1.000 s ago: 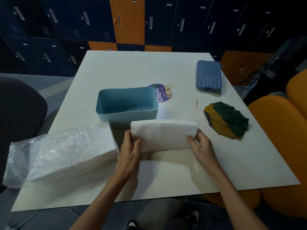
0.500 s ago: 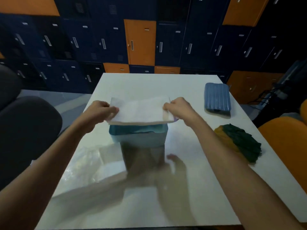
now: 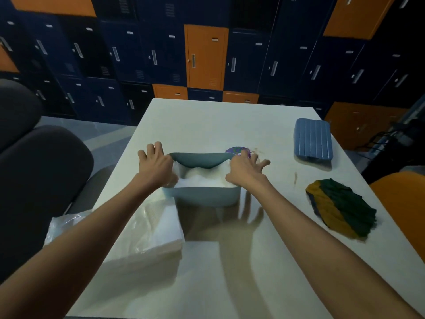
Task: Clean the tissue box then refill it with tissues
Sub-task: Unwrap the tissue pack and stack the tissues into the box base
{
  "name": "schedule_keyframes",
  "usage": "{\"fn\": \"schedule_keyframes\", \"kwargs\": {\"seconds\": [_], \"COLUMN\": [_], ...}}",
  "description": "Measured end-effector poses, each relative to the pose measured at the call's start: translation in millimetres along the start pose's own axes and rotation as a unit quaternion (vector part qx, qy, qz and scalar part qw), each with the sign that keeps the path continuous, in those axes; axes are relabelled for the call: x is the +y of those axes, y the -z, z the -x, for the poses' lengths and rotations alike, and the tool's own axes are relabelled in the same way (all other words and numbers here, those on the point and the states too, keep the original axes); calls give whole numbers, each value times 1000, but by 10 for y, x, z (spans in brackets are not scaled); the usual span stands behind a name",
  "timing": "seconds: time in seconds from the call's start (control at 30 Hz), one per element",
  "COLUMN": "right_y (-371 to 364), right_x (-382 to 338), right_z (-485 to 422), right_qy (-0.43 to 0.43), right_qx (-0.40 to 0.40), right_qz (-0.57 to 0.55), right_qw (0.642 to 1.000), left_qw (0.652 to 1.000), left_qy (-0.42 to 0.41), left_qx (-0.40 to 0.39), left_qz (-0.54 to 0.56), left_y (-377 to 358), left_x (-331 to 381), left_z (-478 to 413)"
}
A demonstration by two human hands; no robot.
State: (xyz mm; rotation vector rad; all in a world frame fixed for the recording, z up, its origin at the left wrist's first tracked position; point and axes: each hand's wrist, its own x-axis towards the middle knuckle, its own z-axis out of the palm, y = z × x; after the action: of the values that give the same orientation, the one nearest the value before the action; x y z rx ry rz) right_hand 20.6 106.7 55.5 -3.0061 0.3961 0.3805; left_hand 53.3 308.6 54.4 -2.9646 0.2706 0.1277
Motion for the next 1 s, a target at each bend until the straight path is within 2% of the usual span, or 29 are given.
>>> {"fn": "schedule_keyframes", "kwargs": {"seconds": [0.23, 0.43, 0.53, 0.6, 0.63, 0.7, 0.83, 1.0], "right_y": [-68, -96, -32, 64, 113, 179, 80, 21], "right_x": [-39, -102, -121, -133, -145, -171, -210, -240], "right_z": [-48, -46, -36, -14, 2, 36, 35, -15], "right_qy": [-3, -24, -29, 19, 57, 113, 119, 108], "right_qx": [-29, -10, 86, 175, 184, 135, 3, -59], "right_qz": [46, 66, 69, 50, 39, 12, 55, 53], "right_qw": [999, 997, 993, 983, 981, 984, 991, 991], "left_qw": [999, 997, 992, 988, 988, 989, 985, 978], "left_qy": [-13, -7, -25, -67, -87, -119, -140, -154], "left_qx": [-29, 35, 108, 130, 119, 69, 10, -12], "left_qz": [-32, -70, -57, -54, -53, -56, -101, -141], "left_y": [-120, -118, -47, 20, 50, 88, -1, -133], "left_x": [11, 62, 21, -13, -22, -4, 66, 144], "left_z": [-70, -61, -60, -75, -79, -90, -122, -187]}}
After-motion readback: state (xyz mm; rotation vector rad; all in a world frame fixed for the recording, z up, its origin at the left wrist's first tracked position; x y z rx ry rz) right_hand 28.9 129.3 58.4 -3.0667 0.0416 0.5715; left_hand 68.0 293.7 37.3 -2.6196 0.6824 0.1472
